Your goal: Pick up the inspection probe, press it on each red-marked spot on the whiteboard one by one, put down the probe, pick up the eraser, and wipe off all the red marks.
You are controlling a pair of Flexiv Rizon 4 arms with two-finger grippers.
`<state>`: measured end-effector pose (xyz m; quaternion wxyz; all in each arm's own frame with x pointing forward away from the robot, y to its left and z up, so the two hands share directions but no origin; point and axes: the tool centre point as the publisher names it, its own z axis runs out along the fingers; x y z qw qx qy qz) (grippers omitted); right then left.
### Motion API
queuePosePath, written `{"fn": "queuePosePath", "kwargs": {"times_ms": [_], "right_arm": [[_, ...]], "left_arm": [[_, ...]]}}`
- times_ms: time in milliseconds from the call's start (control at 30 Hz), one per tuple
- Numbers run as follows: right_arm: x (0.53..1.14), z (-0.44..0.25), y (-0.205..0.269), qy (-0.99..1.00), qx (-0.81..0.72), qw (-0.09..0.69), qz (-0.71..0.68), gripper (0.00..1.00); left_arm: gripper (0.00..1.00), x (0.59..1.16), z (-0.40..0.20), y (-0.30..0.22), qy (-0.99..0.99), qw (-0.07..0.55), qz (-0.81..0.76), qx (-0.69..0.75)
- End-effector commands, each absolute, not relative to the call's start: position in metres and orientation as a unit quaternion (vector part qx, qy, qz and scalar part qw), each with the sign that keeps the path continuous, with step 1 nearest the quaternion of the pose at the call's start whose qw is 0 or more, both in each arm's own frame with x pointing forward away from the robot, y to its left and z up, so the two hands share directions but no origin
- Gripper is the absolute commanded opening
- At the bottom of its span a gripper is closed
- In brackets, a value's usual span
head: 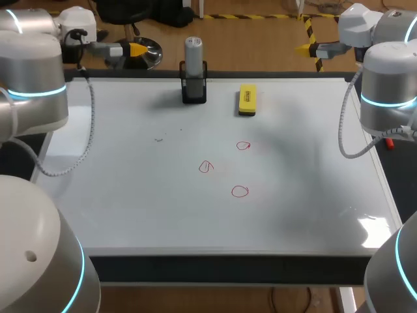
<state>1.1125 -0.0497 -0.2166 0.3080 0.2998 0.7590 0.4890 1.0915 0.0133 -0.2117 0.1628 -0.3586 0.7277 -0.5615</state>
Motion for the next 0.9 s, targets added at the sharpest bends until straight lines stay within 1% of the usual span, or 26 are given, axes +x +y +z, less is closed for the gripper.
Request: {"fn": "queuePosePath", "kwargs": {"times_ms": [33, 467, 900], "right_arm": [[1.113, -0.217, -0.05, 0.759, 0.3, 0.308, 0.489, 1.0], [1.113, -0.217, -0.05, 0.759, 0.3, 0.308, 0.489, 1.0], [1.113, -0.217, -0.05, 0.759, 0.3, 0.308, 0.489, 1.0]], "left_arm": [[1.0, 1.098, -0.215, 0.014, 0.731, 0.147, -0.582, -0.325], [1.0, 1.089, -0.207, -0.032, 0.735, 0.081, -0.647, -0.188], [1.0, 1.08, -0.215, -0.069, 0.709, 0.066, -0.691, -0.125]]}}
